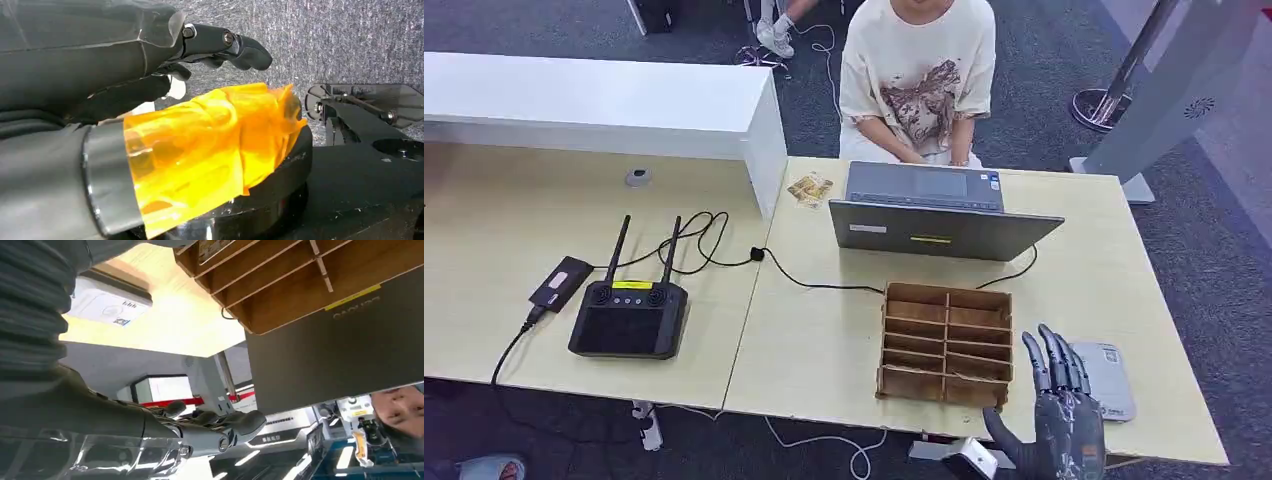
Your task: Pass the card to the sensor for recognition and then transmit it.
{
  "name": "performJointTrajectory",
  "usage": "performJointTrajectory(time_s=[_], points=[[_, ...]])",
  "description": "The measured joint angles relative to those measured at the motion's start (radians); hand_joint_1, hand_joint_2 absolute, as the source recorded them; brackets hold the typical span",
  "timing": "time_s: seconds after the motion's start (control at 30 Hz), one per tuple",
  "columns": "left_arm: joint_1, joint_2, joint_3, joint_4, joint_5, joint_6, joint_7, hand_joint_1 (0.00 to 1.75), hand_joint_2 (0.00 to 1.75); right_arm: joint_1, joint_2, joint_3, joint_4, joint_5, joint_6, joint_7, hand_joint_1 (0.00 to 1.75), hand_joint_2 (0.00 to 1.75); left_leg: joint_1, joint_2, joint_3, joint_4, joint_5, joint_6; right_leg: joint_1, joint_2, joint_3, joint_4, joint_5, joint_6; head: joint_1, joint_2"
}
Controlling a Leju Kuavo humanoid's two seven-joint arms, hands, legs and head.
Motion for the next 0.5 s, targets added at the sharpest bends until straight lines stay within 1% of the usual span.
performJointTrajectory(time_s=[0.1, 0.33, 0.43, 0.5], points=[[0.000, 0.000, 0.000, 0.000, 0.000, 0.000, 0.001, 0.00, 0.00, -0.010, -0.002, 0.002, 0.007, 0.058, 0.009, 0.051, 0.00, 1.75, 0.000, 0.000, 0.000, 0.000, 0.000, 0.000, 0.000, 0.000, 0.000, 0.000, 0.000, 0.000, 0.000, 0.000], [-0.001, 0.000, 0.000, 0.000, 0.000, 0.002, 0.006, 0.00, 0.00, -0.038, -0.007, 0.027, 0.029, 0.109, 0.045, 0.116, 0.00, 1.75, 0.000, 0.000, 0.000, 0.000, 0.000, 0.000, 0.000, 0.000, 0.000, 0.000, 0.000, 0.000, 0.000, 0.000], [-0.001, 0.000, 0.000, 0.000, -0.003, 0.002, 0.010, 0.00, 0.00, -0.047, -0.011, 0.040, 0.040, 0.148, 0.084, 0.155, 0.00, 1.75, 0.000, 0.000, 0.000, 0.000, 0.000, 0.000, 0.000, 0.000, 0.000, 0.000, 0.000, 0.000, 0.000, 0.000], [-0.002, 0.000, 0.000, 0.000, -0.003, 0.002, 0.012, 0.00, 0.00, -0.055, -0.013, 0.046, 0.050, 0.161, 0.097, 0.166, 0.00, 1.75, 0.000, 0.000, 0.000, 0.000, 0.000, 0.000, 0.000, 0.000, 0.000, 0.000, 0.000, 0.000, 0.000, 0.000]])
